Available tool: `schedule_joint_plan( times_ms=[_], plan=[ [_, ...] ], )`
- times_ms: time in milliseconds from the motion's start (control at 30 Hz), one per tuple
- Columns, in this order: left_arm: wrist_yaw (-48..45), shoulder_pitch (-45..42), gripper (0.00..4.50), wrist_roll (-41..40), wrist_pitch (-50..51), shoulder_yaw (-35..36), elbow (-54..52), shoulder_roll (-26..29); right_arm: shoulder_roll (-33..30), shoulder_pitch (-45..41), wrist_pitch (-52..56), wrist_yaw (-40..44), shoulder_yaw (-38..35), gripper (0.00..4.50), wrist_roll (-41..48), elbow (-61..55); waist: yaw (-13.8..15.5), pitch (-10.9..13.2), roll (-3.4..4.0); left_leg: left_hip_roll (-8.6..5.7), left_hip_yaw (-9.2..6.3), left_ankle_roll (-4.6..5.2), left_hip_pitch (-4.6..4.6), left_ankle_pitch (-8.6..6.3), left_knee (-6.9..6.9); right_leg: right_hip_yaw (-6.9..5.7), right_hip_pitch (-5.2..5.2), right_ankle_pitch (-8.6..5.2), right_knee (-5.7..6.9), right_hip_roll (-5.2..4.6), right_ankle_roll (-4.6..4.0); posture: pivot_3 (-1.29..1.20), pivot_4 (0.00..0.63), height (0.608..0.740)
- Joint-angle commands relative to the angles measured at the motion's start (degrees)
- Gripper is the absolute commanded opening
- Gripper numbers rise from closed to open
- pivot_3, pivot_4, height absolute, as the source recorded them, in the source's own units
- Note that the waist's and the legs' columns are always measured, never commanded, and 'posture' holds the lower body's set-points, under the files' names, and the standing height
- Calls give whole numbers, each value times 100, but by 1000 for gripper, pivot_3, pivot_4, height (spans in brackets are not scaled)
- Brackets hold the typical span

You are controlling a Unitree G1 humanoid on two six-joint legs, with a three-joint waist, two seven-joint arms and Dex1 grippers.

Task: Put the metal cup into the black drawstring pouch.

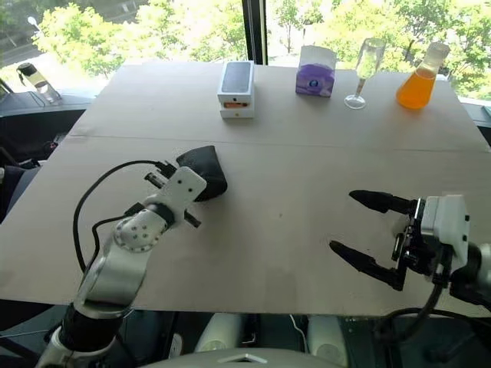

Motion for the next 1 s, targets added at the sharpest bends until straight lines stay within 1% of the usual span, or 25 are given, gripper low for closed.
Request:
schedule_joint_plan(
  times_ms=[33,67,100,167,233,333,433,500,533,600,733,967,1000],
  plan=[
    [-665,-657,39,-881,799,542,45,-132,-195,-37,252,-648,-139,4500,-285,-342,12,1,0,-1,0,-9,-1,6,6,0,1,1,5,1,3,0,150,737],
    [-738,-806,39,-1004,954,587,126,-130,-253,-7,339,-700,-214,4500,-237,-389,12,1,0,0,-6,-14,-8,8,20,-6,-1,0,10,3,4,0,150,737],
    [-851,-1033,39,-1175,1127,626,265,-134,-462,77,530,-721,-400,4500,-300,-488,9,1,1,0,-8,-15,-8,9,21,-7,-1,0,11,5,5,0,150,737],
    [-962,-1392,39,-1462,1467,683,521,-198,-987,221,1420,-996,-941,4500,22,-571,15,4,6,-1,-8,-15,-8,9,26,-6,1,-2,14,6,10,0,150,737],
    [-960,-1617,39,-1638,1613,719,725,-248,-1370,222,2265,-1367,-1432,4500,609,-417,11,4,1,-1,-7,-15,-8,9,30,-4,3,2,16,6,7,0,150,737],
    [-868,-1723,39,-1681,1394,579,1009,-208,-1870,328,3332,-1568,-2152,4500,706,-323,4,5,-2,-1,-8,-4,-8,3,32,-3,4,3,16,6,6,0,150,737],
    [-768,-1747,39,-1710,1223,446,1160,-209,-2230,200,4093,-1689,-2432,4500,977,-195,1,5,-3,1,-9,6,-8,-3,30,-1,3,2,15,9,4,0,150,737],
    [-710,-1754,39,-1692,1107,350,1200,-206,-2526,238,4552,-1679,-2414,4500,865,-206,1,6,-4,1,-10,8,-10,-4,30,-1,3,2,14,9,4,0,150,737],
    [-697,-1725,39,-1646,950,254,1196,-166,-2688,388,4581,-1740,-2203,4500,475,-269,2,7,-6,0,-10,10,-9,-5,30,1,3,2,13,7,4,0,150,737],
    [-639,-1637,39,-1519,627,56,1187,-69,-2891,511,4623,-1733,-1770,4500,123,-173,5,7,-7,0,-12,11,-13,-6,30,7,3,1,11,5,3,0,150,737],
    [-506,-1526,39,-1545,580,45,1127,-80,-2995,316,4546,-1658,-1121,4500,-149,214,2,8,-9,-2,-17,12,-24,-6,33,16,-3,2,7,3,3,0,150,737],
    [-372,-1392,39,-1607,675,126,948,-105,-3093,-147,4328,-1372,-227,4500,-578,778,-14,8,-8,-3,-30,-9,-44,6,42,-2,-13,2,7,7,6,0,150,737],
    [-360,-1376,9,-1612,681,128,924,-101,-3098,-236,4286,-1354,-62,4243,-650,883,-14,8,-9,-3,-33,-9,-48,6,43,-3,-14,2,7,7,7,0,150,737]
  ],
)
